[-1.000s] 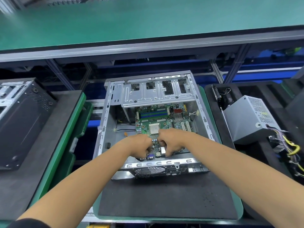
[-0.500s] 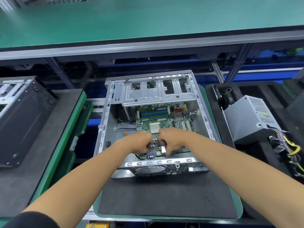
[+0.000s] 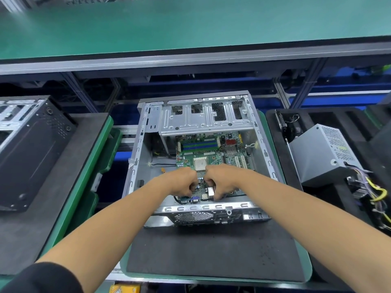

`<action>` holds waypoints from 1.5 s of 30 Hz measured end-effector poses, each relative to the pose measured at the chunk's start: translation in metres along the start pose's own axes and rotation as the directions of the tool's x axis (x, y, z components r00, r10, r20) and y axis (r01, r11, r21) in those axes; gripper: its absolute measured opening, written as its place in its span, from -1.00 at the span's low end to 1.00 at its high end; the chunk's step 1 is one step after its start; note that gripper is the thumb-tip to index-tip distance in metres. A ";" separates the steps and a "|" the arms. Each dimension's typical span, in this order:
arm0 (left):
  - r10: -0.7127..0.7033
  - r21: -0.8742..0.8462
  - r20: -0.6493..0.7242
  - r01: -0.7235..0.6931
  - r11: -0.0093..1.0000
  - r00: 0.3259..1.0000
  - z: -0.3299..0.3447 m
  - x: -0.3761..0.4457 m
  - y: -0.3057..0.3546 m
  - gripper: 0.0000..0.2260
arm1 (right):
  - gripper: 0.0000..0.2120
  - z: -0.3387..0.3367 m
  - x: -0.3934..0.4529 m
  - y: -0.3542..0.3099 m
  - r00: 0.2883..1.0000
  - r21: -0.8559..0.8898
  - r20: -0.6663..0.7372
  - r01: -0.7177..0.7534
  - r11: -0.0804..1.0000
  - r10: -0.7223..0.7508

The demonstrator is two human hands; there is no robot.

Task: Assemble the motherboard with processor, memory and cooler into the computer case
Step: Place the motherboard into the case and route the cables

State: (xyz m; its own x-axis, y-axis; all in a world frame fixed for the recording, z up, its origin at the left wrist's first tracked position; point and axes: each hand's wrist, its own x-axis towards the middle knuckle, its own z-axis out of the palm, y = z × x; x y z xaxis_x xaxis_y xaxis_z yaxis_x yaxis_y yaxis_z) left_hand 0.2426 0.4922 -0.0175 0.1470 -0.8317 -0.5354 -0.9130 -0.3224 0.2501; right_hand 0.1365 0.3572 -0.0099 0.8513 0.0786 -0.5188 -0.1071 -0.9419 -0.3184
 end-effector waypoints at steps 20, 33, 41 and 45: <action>-0.038 -0.009 -0.240 0.037 0.999 0.970 0.001 0.000 -0.010 -0.67 | -0.82 -0.012 -0.006 0.007 0.954 0.248 -0.263 -0.074 0.966 0.141; -0.516 -0.342 -0.360 0.405 0.848 0.777 -0.010 0.010 -0.022 -0.69 | -0.45 -0.011 -0.003 0.020 0.678 0.271 -0.409 -0.549 0.791 0.611; -0.363 -0.278 -0.346 0.275 0.920 0.865 -0.011 0.019 -0.025 -0.61 | -0.44 -0.006 0.002 0.022 0.729 0.219 -0.243 -0.602 0.768 0.640; -0.139 -0.021 -0.350 0.141 0.990 0.926 -0.011 0.035 -0.016 -0.39 | -0.38 -0.003 0.004 0.024 0.684 0.250 -0.221 -0.649 0.719 0.695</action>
State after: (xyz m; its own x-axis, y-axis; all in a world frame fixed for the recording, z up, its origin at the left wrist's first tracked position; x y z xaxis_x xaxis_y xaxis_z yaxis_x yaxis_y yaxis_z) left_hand 0.2664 0.4632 -0.0309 0.3963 -0.8838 -0.2486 -0.8751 -0.4456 0.1891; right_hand 0.1387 0.3343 -0.0168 0.6215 -0.6729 -0.4012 -0.7579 -0.6461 -0.0904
